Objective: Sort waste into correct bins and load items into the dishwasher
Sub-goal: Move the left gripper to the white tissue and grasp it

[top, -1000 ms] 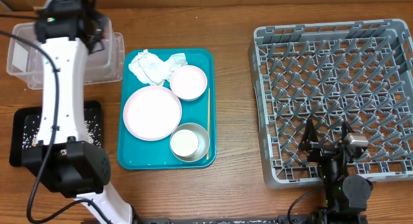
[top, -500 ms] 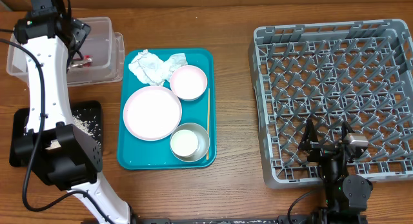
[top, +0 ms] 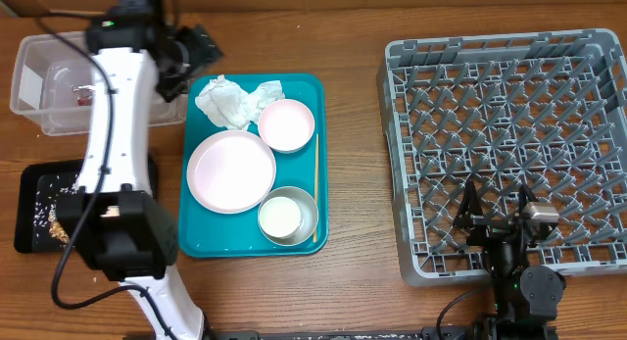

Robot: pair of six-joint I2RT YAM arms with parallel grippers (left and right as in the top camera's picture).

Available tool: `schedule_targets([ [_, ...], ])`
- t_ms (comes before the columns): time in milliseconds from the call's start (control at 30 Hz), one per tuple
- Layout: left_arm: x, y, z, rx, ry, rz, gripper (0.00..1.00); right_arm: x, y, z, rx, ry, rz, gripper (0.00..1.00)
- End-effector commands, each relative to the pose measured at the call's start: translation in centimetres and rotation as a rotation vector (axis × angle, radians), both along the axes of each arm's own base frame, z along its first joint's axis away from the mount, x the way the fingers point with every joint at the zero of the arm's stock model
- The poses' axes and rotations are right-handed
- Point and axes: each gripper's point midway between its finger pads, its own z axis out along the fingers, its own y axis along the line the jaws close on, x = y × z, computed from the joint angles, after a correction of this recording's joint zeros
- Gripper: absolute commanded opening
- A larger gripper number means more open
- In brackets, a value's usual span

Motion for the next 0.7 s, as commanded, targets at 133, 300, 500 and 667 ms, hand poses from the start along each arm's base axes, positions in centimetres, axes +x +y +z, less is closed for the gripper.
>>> schedule_targets([
  [133, 1.1, -2.2, -5.9, 0.051, 0.118, 0.079, 0.92, 0.0, -0.1, -0.1, -0.001, -0.006, -0.004, 1.00],
  [300, 1.4, -2.3, -10.5, 0.048, 0.204, 0.107, 0.91, 0.0, -0.1, -0.1, -0.001, -0.006, -0.004, 1.00],
  [500, 2.1, -2.5, -14.2, 0.049, 0.243, 0.104, 0.91, 0.0, -0.1, -0.1, -0.001, -0.006, -0.004, 1.00],
  [667, 2.8, -2.4, -15.8, 0.053, 0.239, 0.116, 0.91, 0.0, -0.1, -0.1, -0.001, -0.006, -0.004, 1.00],
])
